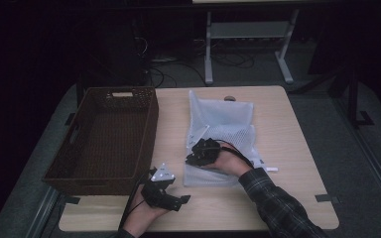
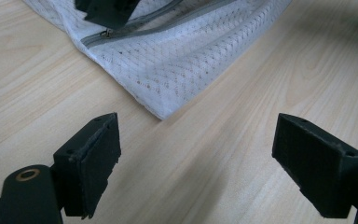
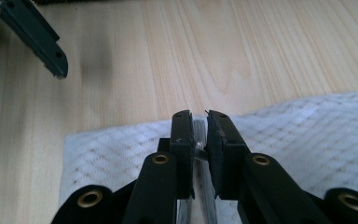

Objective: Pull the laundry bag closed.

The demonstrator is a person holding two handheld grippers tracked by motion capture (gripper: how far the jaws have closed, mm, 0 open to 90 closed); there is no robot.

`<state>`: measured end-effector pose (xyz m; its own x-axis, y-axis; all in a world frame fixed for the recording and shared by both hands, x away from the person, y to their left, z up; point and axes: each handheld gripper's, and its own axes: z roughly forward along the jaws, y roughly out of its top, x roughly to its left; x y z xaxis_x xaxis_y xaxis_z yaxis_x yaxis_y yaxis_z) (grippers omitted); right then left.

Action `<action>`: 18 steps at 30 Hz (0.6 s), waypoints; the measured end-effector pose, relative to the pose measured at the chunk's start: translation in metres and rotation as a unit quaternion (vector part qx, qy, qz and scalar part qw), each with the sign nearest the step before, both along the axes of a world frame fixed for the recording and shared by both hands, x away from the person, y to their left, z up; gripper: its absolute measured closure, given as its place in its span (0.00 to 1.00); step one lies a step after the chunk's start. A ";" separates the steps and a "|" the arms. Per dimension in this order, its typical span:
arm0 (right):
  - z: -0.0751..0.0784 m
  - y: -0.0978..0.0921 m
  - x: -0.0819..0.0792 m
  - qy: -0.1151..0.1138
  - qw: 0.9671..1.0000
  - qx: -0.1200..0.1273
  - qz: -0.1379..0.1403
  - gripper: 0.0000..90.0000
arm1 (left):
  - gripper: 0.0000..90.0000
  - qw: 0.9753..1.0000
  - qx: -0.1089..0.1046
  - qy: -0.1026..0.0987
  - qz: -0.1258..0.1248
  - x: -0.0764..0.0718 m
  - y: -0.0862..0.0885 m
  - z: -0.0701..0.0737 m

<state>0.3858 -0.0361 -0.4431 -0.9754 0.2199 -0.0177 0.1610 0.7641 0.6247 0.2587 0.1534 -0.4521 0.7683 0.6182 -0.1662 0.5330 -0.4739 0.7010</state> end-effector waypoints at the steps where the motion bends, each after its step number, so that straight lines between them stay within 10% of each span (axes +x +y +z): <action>1: 0.000 -0.002 0.000 0.001 1.000 0.000 -0.001 0.89 | 0.17 1.000 -0.001 0.000 0.000 0.000 0.000 0.000; 18: -0.019 -0.012 0.008 0.029 1.000 0.008 -0.006 0.64 | 0.17 1.000 -0.007 0.009 0.002 0.002 0.002 0.000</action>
